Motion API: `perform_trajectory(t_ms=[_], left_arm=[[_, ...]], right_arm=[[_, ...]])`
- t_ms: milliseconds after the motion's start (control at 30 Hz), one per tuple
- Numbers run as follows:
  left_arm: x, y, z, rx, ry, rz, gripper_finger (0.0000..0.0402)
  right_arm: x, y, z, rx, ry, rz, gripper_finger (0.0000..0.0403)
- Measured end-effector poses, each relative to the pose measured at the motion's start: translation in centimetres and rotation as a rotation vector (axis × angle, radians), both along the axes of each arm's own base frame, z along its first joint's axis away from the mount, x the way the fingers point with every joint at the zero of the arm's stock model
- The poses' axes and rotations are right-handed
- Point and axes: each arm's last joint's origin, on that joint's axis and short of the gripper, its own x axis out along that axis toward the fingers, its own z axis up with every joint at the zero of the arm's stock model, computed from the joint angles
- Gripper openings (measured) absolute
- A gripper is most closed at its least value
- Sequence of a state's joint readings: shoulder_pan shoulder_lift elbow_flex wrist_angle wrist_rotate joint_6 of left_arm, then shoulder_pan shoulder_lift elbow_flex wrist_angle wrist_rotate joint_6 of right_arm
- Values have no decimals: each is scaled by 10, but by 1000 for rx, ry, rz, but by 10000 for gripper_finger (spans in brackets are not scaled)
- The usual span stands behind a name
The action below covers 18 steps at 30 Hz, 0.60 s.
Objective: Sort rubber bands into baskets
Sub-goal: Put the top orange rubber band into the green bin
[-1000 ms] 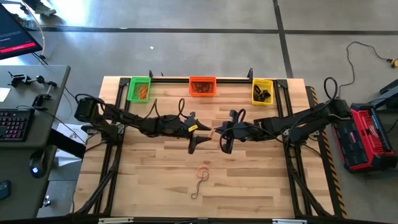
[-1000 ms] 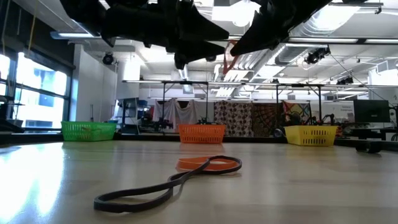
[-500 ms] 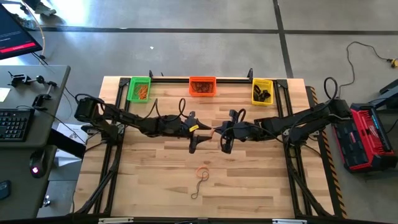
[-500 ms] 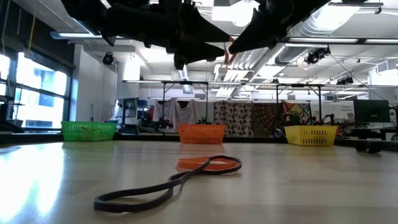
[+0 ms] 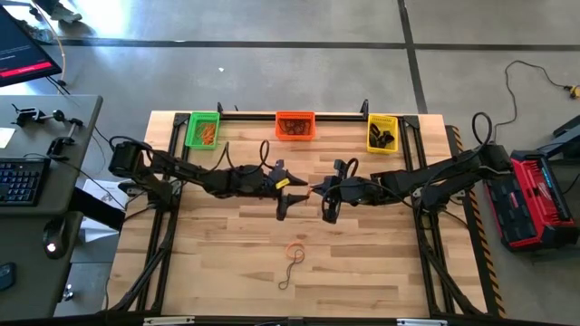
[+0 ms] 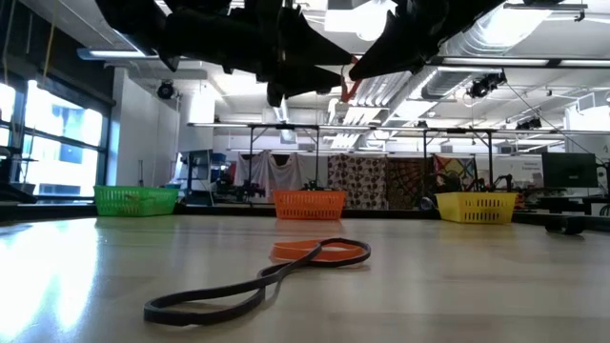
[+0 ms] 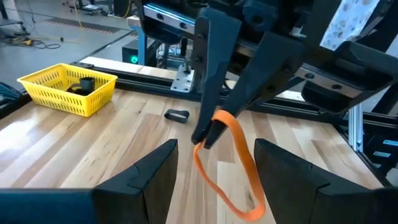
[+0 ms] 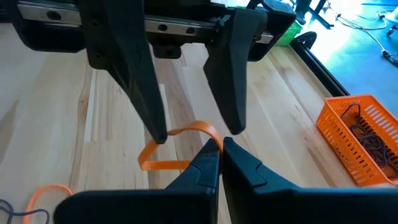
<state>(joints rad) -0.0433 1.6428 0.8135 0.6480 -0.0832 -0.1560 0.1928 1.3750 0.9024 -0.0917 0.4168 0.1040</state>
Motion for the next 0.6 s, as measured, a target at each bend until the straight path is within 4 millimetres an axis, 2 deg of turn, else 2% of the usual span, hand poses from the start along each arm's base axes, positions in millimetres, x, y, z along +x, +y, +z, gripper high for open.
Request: perform_trajectory(t_ms=[133,233,533,600], left_arm=[[0,0,-2,3,21,8,193],[-1,2,-4,13,40,9,167],[-1,1,-5,88,54,-33,26],[-1,1,-5,101,56,-36,7]], right_arm=[[0,0,0,0,0,0,0],[0,0,0,0,0,0,0],[-1,6,0,1,-1,21,0],[-1,7,0,-1,-2,22,0]])
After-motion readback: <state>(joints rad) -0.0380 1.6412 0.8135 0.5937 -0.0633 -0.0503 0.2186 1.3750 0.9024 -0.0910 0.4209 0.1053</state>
